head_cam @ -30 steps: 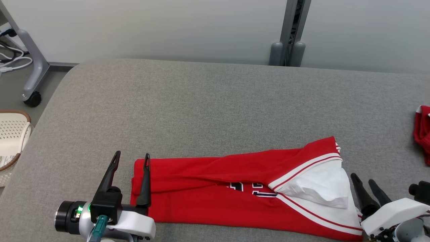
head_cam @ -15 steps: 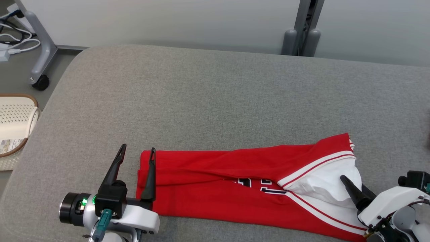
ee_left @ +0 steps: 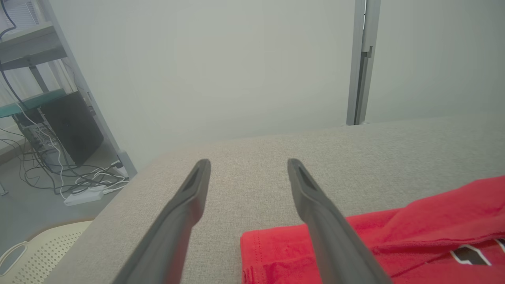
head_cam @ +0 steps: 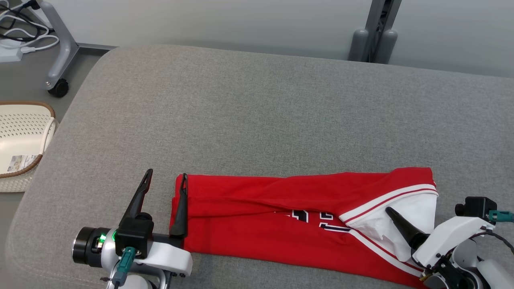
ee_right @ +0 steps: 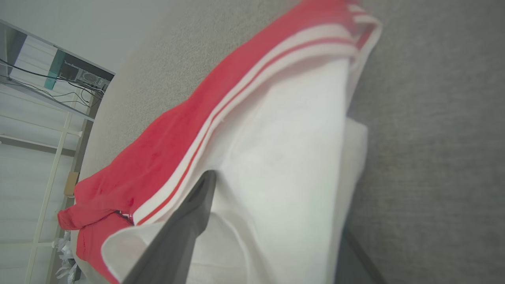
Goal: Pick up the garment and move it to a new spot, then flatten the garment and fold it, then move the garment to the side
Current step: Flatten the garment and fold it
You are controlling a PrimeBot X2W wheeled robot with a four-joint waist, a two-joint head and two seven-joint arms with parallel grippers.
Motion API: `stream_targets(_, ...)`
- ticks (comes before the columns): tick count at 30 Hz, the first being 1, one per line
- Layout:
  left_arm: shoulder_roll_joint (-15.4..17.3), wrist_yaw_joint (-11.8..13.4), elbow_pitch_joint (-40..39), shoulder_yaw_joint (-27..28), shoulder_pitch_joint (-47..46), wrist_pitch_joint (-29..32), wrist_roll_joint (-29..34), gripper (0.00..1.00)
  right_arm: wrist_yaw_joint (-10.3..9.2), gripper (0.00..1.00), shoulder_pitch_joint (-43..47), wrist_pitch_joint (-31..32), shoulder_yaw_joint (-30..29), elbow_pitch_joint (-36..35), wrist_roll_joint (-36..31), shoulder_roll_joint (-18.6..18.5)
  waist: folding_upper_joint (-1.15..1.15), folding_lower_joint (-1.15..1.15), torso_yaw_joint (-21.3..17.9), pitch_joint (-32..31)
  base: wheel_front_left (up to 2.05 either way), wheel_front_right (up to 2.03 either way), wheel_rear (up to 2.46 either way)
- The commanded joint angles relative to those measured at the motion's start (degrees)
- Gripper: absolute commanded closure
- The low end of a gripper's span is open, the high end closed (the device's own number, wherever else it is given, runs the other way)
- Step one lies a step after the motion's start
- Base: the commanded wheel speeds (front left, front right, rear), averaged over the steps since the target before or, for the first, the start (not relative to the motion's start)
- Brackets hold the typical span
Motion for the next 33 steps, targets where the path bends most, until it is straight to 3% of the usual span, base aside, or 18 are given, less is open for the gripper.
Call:
stream_targets(1, 0.15, -0.20, 0.04, 0.03, -0.90, -0.25, 0.43, 0.00, -0.01, 0.00, 1.27, 0.44, 1.57, 0.87, 0.56, 0.72, 0.00, 0.00, 0.09, -0.02, 0.00, 0.00, 0.00)
stream_targets(12, 0.04, -0.17, 0.15, -0.22, -0.92, -0.25, 0.43, 0.00, -0.02, 0.00, -0.14, -1.30, 5.44, 2.40, 2.76, 0.44, 0.00, 0.00, 0.39, 0.16, 0.00, 0.00, 0.00)
stream_targets(13, 0.03, -0.19, 0.18, -0.24, -0.96, -0.25, 0.43, 0.00, -0.01, 0.09, -0.24, -1.41, 5.75, 2.55, 2.97, 0.45, 0.00, 0.00, 0.41, 0.18, 0.00, 0.00, 0.00)
stream_targets(14, 0.03, -0.21, 0.20, -0.26, -0.99, -0.25, 0.44, 0.00, -0.01, 0.50, -0.36, -1.56, 6.08, 2.72, 3.08, 0.45, 0.00, 0.00, 0.43, 0.17, 0.00, 0.00, 0.00)
stream_targets(16, 0.02, -0.26, 0.30, -0.30, -1.02, -0.25, 0.45, 0.00, -0.01, 1.00, -0.57, -2.06, 6.67, 2.99, 3.34, 0.25, 0.00, 0.00, 0.46, 0.14, 0.00, 0.00, 0.00)
stream_targets(33, -0.02, -0.37, 0.69, -0.24, -0.14, -0.25, 0.67, 0.00, -0.20, 1.00, -5.01, -6.59, 9.84, 7.23, 1.55, -5.15, 0.00, 0.00, 0.01, -1.20, 0.00, 0.00, 0.00)
